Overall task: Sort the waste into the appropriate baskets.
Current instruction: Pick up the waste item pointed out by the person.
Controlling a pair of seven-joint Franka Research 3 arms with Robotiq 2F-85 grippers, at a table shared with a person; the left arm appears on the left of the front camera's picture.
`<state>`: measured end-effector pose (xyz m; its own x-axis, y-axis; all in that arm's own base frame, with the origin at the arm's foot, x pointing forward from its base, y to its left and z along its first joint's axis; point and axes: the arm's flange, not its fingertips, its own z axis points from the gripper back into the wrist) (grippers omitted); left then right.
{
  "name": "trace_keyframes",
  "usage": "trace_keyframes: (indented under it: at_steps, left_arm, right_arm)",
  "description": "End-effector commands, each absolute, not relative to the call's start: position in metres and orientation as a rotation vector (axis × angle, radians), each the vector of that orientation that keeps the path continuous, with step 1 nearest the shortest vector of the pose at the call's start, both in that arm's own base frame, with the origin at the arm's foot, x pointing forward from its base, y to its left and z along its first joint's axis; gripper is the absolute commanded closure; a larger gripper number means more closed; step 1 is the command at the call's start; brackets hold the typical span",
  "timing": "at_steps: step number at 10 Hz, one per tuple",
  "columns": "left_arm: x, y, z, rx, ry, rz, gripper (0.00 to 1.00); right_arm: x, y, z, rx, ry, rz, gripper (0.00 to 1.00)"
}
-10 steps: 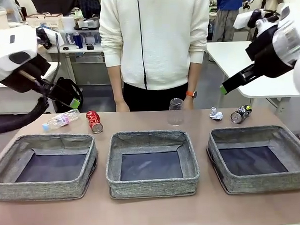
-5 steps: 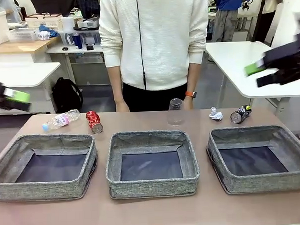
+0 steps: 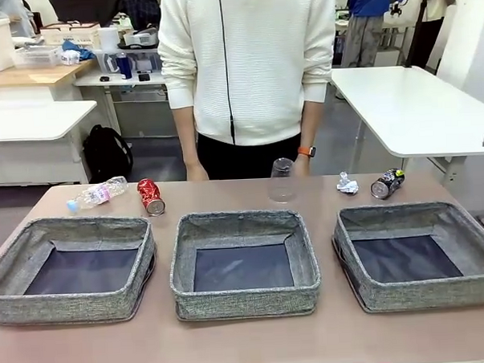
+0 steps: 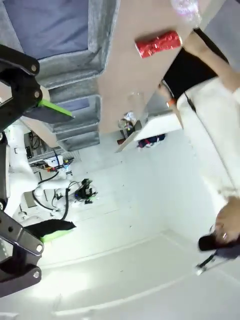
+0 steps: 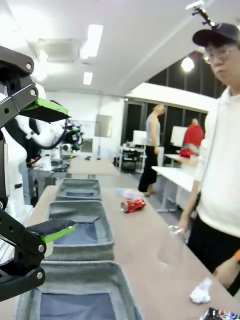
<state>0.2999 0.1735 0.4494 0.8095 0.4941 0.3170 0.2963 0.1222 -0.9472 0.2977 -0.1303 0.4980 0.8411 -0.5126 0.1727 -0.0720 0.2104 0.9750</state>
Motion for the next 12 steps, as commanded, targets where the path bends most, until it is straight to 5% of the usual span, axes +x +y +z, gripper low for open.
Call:
trace_keyframes:
  at_steps: [1,12]
  left_arm:
    - [0.2871,0.1769,0.4571,-1.496,-0.692,0.081,0.00]
    - [0.2871,0.1769,0.4571,-1.496,-0.692,0.081,0.00]
  right_arm:
    - [0.2965,-0.1048,0.5179,1.294,-0.513,-0.213,0.00]
    - [0.2965,-0.1048,0.5179,1.294,-0.513,-0.213,0.00]
